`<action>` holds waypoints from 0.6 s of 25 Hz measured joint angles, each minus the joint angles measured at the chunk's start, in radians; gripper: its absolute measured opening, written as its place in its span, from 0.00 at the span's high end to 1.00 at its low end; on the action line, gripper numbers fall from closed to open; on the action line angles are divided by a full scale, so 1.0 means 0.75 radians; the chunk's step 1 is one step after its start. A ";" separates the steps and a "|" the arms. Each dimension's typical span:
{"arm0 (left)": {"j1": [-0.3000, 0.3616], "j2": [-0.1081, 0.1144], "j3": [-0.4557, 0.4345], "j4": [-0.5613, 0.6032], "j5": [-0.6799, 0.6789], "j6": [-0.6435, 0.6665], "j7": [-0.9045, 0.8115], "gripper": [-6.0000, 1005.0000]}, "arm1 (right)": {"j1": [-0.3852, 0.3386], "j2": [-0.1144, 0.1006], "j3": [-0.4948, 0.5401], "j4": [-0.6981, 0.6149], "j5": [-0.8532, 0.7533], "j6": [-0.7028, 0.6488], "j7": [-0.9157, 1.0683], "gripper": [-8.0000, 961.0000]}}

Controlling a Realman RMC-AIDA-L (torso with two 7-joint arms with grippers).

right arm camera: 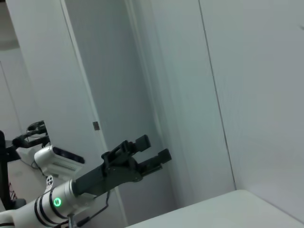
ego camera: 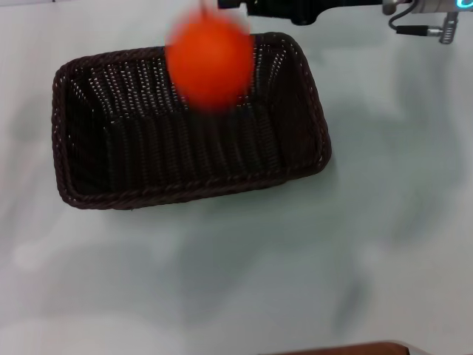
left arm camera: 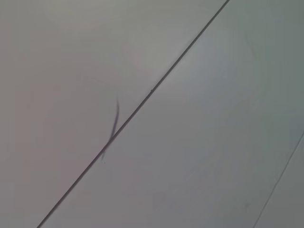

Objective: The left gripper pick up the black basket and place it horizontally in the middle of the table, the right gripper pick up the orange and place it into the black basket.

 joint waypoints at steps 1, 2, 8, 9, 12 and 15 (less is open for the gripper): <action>0.000 0.000 0.000 0.000 -0.001 0.000 0.000 0.16 | 0.000 0.003 -0.001 -0.003 0.002 -0.002 -0.008 0.79; 0.000 -0.001 0.001 0.000 -0.001 -0.001 0.001 0.16 | -0.002 0.006 0.000 -0.005 0.005 -0.005 -0.016 0.76; -0.002 -0.002 0.003 0.011 -0.001 -0.001 0.005 0.16 | -0.039 0.021 0.043 -0.008 0.054 -0.022 -0.064 0.46; -0.003 -0.002 0.003 0.013 -0.001 -0.001 0.006 0.16 | -0.055 0.030 0.061 -0.009 0.090 -0.022 -0.093 0.43; -0.004 -0.002 -0.001 0.015 -0.001 0.000 0.017 0.16 | -0.117 0.054 0.115 -0.045 0.256 -0.020 -0.240 0.33; -0.007 -0.004 -0.004 0.036 -0.020 0.000 0.079 0.16 | -0.177 0.059 0.132 -0.180 0.521 -0.008 -0.470 0.24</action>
